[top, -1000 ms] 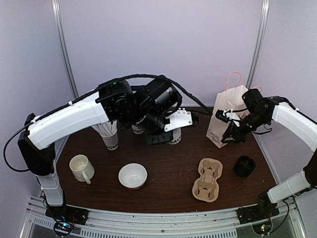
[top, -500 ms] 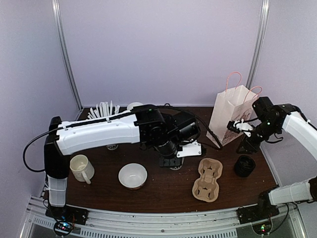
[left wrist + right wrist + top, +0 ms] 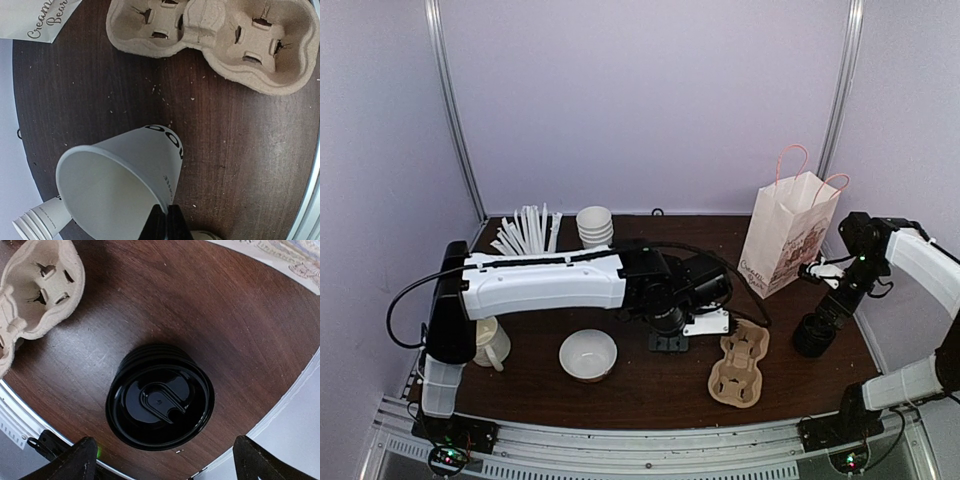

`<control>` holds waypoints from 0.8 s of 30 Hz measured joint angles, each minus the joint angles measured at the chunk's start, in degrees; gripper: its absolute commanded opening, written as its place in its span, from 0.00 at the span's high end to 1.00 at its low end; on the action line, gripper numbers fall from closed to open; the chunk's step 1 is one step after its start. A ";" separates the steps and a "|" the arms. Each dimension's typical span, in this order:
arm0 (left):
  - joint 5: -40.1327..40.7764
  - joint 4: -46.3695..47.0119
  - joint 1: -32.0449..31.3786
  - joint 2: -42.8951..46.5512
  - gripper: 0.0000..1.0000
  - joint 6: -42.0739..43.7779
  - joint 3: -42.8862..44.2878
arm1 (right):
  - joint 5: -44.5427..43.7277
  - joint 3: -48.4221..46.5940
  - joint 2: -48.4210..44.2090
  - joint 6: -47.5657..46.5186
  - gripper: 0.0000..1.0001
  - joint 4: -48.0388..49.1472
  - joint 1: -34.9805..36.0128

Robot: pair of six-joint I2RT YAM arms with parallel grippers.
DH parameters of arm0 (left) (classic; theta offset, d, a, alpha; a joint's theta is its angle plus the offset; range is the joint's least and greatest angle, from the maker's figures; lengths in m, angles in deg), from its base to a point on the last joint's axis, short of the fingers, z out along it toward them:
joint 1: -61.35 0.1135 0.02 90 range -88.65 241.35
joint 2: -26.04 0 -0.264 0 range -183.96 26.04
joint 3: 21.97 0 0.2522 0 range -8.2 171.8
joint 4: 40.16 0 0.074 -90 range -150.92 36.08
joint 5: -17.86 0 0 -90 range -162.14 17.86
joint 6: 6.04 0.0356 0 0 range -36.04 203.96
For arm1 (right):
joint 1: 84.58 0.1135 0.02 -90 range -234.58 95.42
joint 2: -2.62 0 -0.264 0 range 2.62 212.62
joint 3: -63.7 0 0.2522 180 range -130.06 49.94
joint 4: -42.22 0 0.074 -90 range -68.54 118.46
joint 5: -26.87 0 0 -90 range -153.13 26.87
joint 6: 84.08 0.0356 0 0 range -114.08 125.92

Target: Pack the takeout coffee

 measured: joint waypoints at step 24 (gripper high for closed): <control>-2.45 8.72 0.00 8.72 0.26 0.13 -8.83 | 4.22 0.00 7.45 -1.29 0.01 1.11 -2.36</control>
